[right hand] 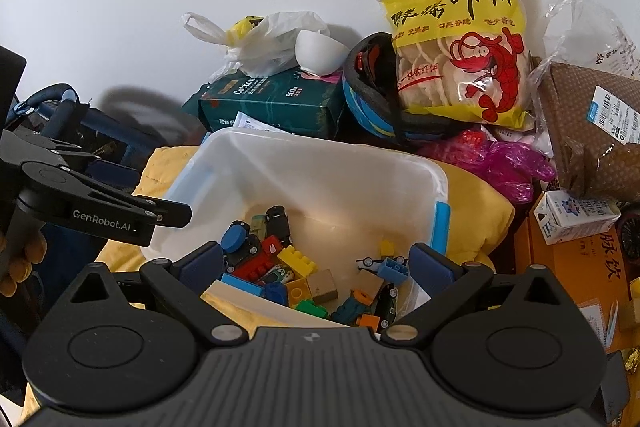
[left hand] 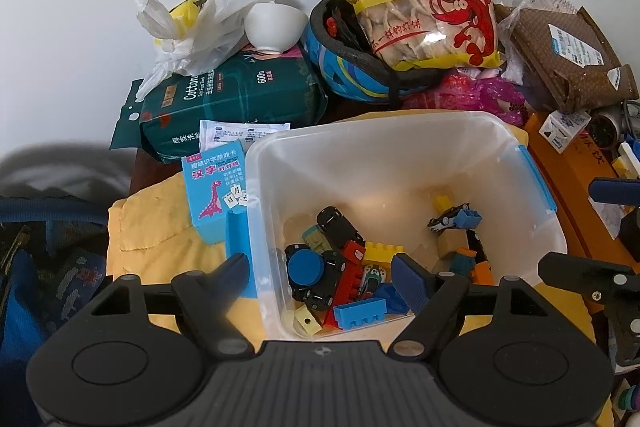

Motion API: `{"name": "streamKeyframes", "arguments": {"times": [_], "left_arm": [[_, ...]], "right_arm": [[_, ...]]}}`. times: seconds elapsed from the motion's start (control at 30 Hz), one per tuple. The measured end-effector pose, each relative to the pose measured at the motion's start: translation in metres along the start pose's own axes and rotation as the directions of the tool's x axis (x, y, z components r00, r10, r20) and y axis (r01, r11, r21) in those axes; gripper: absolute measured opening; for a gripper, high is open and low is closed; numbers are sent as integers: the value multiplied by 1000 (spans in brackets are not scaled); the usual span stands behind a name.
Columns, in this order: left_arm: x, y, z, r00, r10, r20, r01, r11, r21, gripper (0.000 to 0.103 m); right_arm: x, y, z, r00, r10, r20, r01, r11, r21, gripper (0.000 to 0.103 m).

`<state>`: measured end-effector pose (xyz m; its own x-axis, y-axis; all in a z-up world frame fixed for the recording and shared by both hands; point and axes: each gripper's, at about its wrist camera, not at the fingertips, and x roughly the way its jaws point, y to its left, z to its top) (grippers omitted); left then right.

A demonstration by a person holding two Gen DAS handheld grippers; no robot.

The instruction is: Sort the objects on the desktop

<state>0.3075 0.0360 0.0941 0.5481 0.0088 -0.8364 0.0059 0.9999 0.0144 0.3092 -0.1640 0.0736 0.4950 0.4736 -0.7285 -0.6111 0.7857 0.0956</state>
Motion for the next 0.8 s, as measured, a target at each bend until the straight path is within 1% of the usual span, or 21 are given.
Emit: {"name": "streamKeyframes", "arguments": {"times": [0.8], "left_arm": [[4, -1, 0, 1000, -7, -23, 7, 1000, 7, 81]], "right_arm": [[6, -3, 3, 1000, -18, -20, 18, 1000, 12, 102]]}}
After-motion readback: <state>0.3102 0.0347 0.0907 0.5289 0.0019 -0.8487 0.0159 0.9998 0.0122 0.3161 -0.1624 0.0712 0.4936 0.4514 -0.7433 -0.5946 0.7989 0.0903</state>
